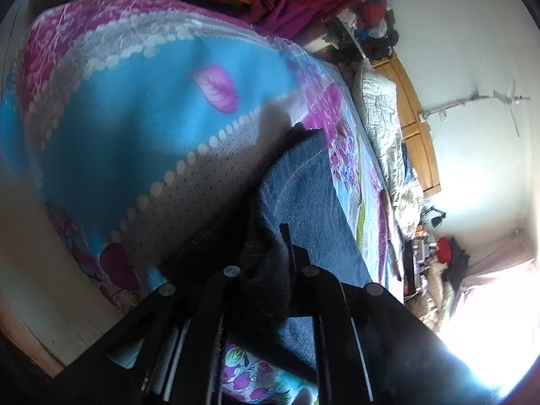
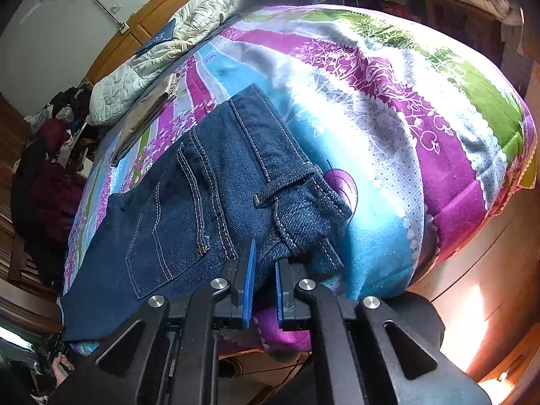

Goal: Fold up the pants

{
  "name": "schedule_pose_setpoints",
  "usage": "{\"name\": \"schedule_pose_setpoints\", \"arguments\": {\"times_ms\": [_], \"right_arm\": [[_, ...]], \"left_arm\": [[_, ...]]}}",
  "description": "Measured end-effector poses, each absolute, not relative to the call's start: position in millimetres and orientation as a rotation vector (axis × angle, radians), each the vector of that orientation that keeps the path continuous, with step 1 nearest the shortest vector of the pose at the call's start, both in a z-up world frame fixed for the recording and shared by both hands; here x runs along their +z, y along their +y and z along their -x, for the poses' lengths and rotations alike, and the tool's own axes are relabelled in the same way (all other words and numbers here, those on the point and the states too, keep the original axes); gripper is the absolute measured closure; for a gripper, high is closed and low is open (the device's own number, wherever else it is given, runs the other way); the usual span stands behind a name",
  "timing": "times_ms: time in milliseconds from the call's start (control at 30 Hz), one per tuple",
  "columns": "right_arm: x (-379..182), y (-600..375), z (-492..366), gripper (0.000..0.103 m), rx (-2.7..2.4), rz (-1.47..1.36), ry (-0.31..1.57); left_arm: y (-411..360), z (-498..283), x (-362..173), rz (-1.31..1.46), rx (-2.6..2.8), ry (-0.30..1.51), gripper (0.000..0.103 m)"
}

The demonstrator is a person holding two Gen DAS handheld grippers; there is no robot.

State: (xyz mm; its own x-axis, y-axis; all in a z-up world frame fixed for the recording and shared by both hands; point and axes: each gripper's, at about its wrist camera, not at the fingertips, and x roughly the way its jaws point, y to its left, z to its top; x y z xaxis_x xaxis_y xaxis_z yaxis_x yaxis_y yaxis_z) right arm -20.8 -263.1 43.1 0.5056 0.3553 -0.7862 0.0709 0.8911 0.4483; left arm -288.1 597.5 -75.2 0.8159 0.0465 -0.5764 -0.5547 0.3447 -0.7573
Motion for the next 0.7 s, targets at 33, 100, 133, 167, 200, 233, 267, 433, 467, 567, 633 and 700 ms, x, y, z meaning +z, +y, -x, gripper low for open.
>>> {"name": "schedule_pose_setpoints", "arguments": {"times_ms": [33,100,133,167,200,233,267,433,467,567,633,700], "right_arm": [[47,-262,19,0.096,0.193,-0.438,1.033],[52,-259,15,0.095,0.226,-0.395,1.046],[52,-260,13,0.094,0.247,-0.377,1.062],[50,-261,12,0.091,0.26,-0.365,1.08],[47,-263,10,0.088,0.253,-0.356,1.097],[45,-265,10,0.075,0.223,-0.348,1.096],[47,-270,8,0.073,0.18,-0.345,1.075],[83,-267,-5,0.078,0.235,-0.363,0.921],[88,-263,-6,0.075,0.215,-0.31,0.91],[72,-277,-11,0.054,0.123,-0.303,0.976],[41,-286,-13,0.054,0.088,-0.265,1.097],[25,-298,-9,0.054,0.068,-0.269,1.143]], "left_arm": [[596,287,-72,1.145,0.422,0.514,0.09],[594,290,-66,1.12,0.447,0.514,0.084],[595,293,-64,1.12,0.456,0.504,0.079],[596,297,-62,1.12,0.468,0.493,0.075],[597,300,-61,1.114,0.49,0.485,0.074],[598,305,-61,1.109,0.513,0.476,0.073],[599,310,-61,1.115,0.534,0.463,0.072],[597,329,-60,1.144,0.646,0.431,0.067],[593,332,-56,1.13,0.675,0.419,0.067],[585,338,-48,1.105,0.726,0.373,0.06],[583,340,-49,1.114,0.74,0.353,0.059],[581,341,-50,1.118,0.758,0.35,0.059]]}}
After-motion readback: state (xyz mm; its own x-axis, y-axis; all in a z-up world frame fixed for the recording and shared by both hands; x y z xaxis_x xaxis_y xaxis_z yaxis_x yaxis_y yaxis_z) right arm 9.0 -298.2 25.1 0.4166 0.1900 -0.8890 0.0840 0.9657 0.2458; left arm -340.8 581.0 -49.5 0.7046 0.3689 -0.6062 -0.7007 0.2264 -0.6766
